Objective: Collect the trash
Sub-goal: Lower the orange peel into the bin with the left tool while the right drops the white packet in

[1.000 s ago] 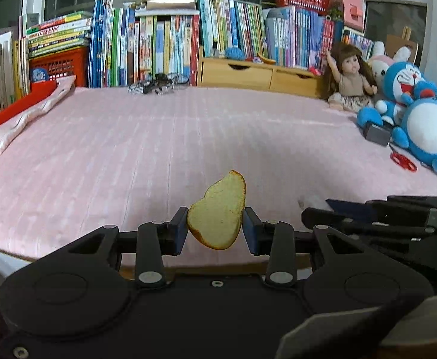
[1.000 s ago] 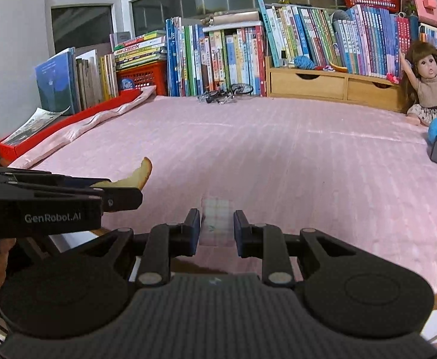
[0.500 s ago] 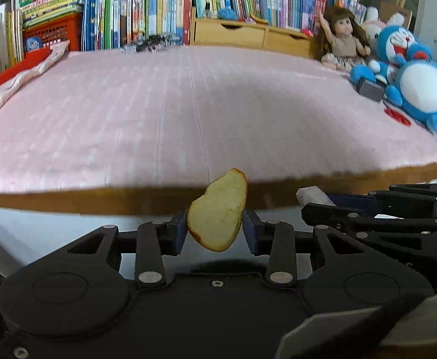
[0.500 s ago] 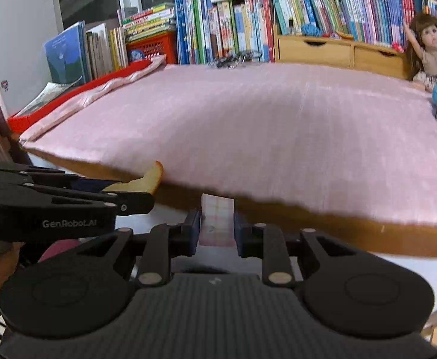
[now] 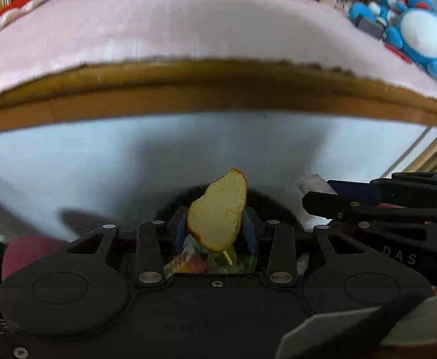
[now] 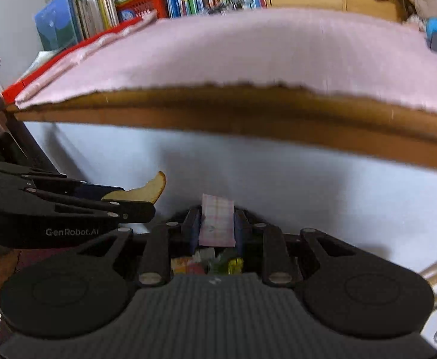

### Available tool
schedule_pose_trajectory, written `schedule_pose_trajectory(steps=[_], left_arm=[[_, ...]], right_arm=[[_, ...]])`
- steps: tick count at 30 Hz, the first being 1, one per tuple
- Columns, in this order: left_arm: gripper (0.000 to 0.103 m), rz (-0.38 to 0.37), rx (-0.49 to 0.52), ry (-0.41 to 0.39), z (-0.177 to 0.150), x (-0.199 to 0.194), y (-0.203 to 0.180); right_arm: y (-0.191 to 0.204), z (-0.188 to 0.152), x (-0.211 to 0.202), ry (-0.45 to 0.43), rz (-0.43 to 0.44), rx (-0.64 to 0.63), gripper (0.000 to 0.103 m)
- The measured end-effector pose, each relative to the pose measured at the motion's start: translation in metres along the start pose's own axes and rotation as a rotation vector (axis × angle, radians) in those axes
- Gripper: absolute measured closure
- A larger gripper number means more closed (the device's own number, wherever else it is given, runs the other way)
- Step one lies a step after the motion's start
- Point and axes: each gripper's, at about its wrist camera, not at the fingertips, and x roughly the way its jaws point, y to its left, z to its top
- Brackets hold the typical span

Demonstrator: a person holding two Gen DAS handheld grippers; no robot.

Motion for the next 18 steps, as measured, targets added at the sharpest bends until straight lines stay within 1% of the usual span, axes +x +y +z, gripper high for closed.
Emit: schedule_pose_trajectory(steps=[5, 11, 18], left_arm=[[0.066, -0.003, -0.013, 0.070, -0.011, 0.019, 0.003], [0.065, 0.003, -0.028, 0.137, -0.020, 0.034, 0.006], [0.065, 0.011, -0.023, 0.168, -0.023, 0.041, 0.008]], right_arm=[[-0.001, -0.012, 0.012, 0.057, 0.002, 0.024, 0.073], [-0.004, -0.020, 0.023, 0.103, 0.003, 0.045, 0.072], [-0.004, -0.021, 0.033, 0.132, 0.007, 0.059, 0.070]])
